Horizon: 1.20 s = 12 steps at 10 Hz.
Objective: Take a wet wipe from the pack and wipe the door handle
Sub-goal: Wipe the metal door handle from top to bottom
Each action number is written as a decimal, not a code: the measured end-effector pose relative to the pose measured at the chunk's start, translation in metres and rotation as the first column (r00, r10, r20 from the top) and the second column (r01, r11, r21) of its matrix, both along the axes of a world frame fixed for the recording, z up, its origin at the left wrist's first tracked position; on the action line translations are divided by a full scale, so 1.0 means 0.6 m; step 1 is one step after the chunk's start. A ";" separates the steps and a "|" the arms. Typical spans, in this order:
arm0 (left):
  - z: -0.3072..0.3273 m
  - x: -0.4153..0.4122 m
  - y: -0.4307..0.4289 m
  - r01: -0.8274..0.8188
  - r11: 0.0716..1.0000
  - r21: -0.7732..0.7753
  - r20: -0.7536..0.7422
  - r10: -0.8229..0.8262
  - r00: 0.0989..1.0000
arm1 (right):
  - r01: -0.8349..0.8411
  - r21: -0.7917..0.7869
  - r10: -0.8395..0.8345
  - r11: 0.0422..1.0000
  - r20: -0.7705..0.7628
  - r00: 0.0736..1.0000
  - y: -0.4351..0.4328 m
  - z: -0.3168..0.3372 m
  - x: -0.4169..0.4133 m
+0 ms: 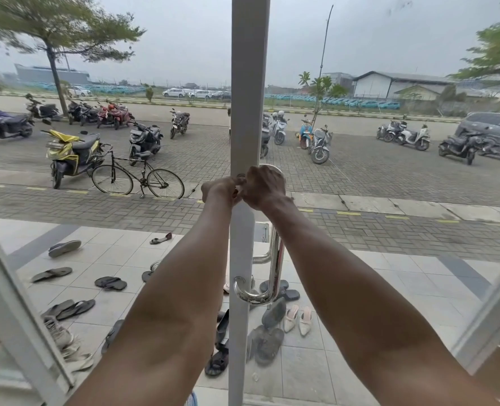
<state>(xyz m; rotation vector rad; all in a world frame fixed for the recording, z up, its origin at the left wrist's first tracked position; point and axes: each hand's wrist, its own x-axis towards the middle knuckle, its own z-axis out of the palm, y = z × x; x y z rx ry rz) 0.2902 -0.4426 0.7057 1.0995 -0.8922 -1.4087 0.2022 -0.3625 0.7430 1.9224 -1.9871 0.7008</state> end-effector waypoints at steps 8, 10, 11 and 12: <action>-0.012 0.047 0.030 0.572 0.522 -0.633 0.759 0.565 0.324 | 0.027 0.033 -0.030 0.999 0.111 0.993 -0.002 -0.011 -0.013; -0.008 0.054 0.021 0.664 0.430 -0.611 0.747 0.591 0.304 | 0.032 0.038 -0.035 0.999 0.060 0.998 -0.008 -0.024 -0.016; -0.003 0.057 0.014 0.666 0.426 -0.612 0.742 0.601 0.297 | 0.004 0.054 -0.008 0.999 0.079 0.997 0.003 -0.028 -0.034; 0.001 0.058 0.010 0.651 0.445 -0.615 0.754 0.574 0.320 | -0.011 0.039 0.008 0.999 0.065 0.998 0.018 -0.031 -0.047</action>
